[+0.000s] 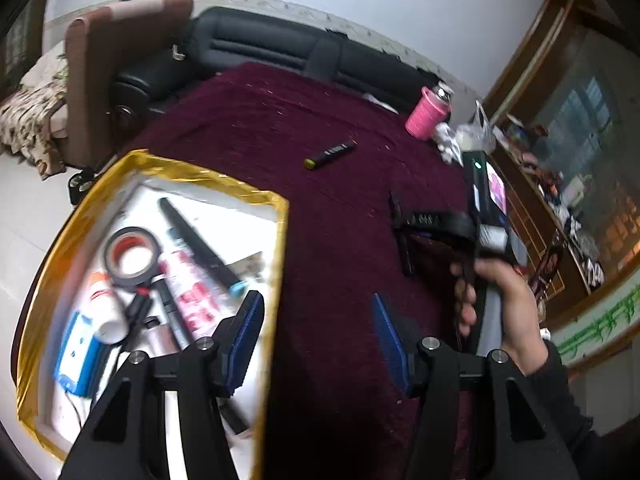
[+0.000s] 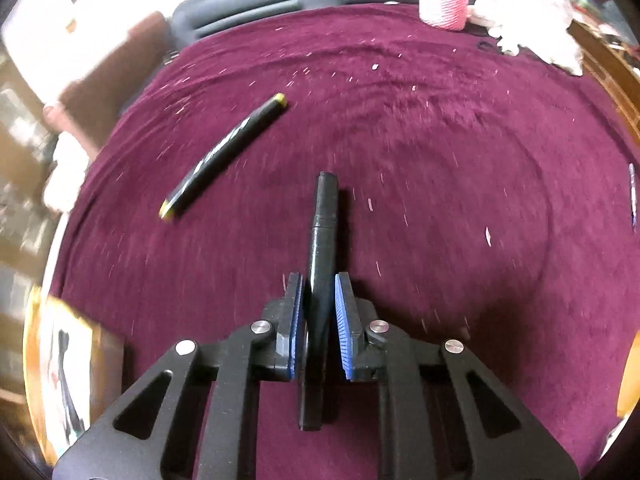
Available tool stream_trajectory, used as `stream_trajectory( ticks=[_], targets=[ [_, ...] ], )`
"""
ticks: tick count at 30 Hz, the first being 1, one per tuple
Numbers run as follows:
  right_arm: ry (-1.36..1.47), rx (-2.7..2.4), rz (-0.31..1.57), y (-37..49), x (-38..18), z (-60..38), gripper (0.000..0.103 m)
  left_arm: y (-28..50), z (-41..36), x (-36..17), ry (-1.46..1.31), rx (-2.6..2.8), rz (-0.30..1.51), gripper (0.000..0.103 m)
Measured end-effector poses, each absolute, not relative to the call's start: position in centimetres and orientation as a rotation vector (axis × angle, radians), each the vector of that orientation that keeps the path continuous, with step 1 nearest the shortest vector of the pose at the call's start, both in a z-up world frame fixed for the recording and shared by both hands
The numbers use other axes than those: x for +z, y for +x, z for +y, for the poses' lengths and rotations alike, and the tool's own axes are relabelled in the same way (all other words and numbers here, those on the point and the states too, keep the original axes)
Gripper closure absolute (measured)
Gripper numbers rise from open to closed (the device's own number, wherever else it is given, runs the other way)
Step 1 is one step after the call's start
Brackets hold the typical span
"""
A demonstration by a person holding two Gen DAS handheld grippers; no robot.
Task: Organize objects
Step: 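Grasp the yellow-capped black marker with the left gripper while the right grasps another black marker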
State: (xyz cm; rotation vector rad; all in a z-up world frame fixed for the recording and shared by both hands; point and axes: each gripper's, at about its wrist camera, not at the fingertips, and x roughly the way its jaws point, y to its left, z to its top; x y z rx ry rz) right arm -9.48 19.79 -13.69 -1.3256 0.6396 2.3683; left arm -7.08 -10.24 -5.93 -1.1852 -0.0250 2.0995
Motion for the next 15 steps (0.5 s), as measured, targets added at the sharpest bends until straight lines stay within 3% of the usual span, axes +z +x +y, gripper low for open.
stream_trajectory(
  ticks=[7, 10, 15],
  targets=[
    [-1.254, 2.532, 0.607, -5.3, -14.3, 21.6, 0.088, -9.8, -3.2, -6.4, -1.281, 1.976, 0.043, 0.047],
    [-1.263, 2.562, 0.677, -5.2, -14.3, 22.5, 0.088, -12.0, 0.0, -6.9, -1.302, 1.922, 0.05, 0.047],
    [-1.284, 2.525, 0.736, -4.9, -14.9, 22.6, 0.088, -15.5, 5.3, -7.0, -1.194, 1.981, 0.241, 0.047]
  ],
)
